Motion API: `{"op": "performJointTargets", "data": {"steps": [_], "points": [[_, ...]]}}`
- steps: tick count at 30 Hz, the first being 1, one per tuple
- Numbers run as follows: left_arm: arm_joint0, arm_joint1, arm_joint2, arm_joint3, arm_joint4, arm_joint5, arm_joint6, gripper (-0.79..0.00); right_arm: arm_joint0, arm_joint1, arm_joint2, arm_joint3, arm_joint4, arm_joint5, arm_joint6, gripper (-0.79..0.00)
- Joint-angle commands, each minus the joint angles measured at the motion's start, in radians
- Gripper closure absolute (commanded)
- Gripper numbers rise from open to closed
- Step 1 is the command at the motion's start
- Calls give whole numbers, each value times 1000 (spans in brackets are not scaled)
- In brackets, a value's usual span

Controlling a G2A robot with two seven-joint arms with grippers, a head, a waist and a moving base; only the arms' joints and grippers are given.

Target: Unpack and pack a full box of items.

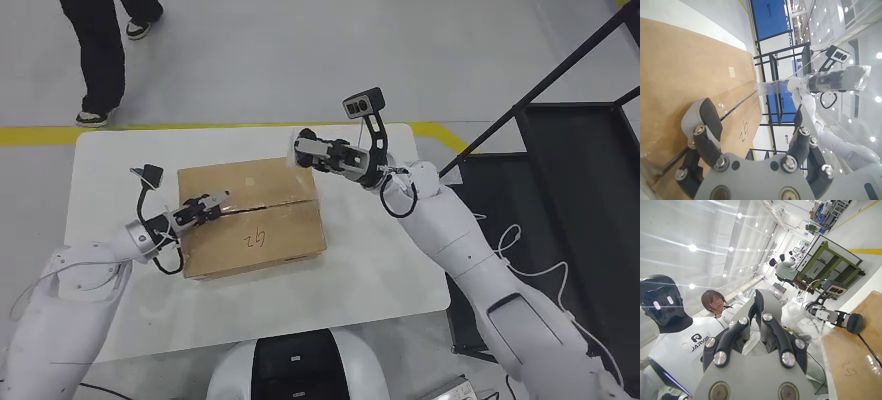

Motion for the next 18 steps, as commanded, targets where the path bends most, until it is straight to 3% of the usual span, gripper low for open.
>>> {"op": "performJointTargets", "data": {"steps": [1, 10, 18], "points": [[2, 0, -4, -3, -7, 1, 0, -785, 16, -14, -27, 23, 8, 3, 2, 0], [16, 0, -26, -14, -47, -6, 10, -785, 76, -72, -118, 129, 11, 24, 24, 0], [80, 8, -133, -63, -145, -45, 32, -785, 104, -101, -146, 215, -32, 40, 40, 0]]}}
